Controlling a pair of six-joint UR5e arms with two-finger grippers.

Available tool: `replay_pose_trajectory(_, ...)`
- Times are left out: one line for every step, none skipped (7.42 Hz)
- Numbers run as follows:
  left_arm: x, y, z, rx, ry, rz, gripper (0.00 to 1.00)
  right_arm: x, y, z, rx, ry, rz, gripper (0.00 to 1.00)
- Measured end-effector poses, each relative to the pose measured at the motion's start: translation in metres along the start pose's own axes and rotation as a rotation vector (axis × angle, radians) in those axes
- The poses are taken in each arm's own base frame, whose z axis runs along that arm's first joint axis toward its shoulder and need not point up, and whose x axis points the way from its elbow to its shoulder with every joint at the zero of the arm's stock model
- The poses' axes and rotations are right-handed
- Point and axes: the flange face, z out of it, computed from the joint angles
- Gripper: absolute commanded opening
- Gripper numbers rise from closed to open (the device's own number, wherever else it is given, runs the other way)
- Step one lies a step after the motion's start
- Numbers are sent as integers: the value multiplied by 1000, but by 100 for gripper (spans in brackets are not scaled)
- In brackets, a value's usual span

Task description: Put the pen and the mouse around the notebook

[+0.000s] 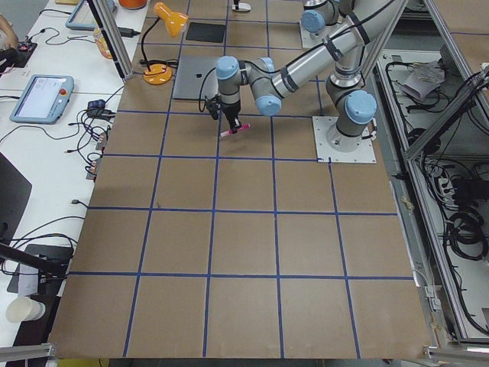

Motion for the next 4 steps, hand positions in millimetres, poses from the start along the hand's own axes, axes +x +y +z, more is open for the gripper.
replay_pose_trajectory(42,30,-3,7,8,-107,0,-3,4,6,-9,-5,-1,100)
replay_pose_trajectory(75,55,-9,2,28,-219,0,-5,7,9,-13,-6,-2,100)
replay_pose_trajectory(106,83,-15,-14,55,-344,0,-5,8,10,-14,-5,-5,100)
replay_pose_trajectory(134,112,-19,-25,72,-463,0,-5,7,9,-12,-2,-8,99)
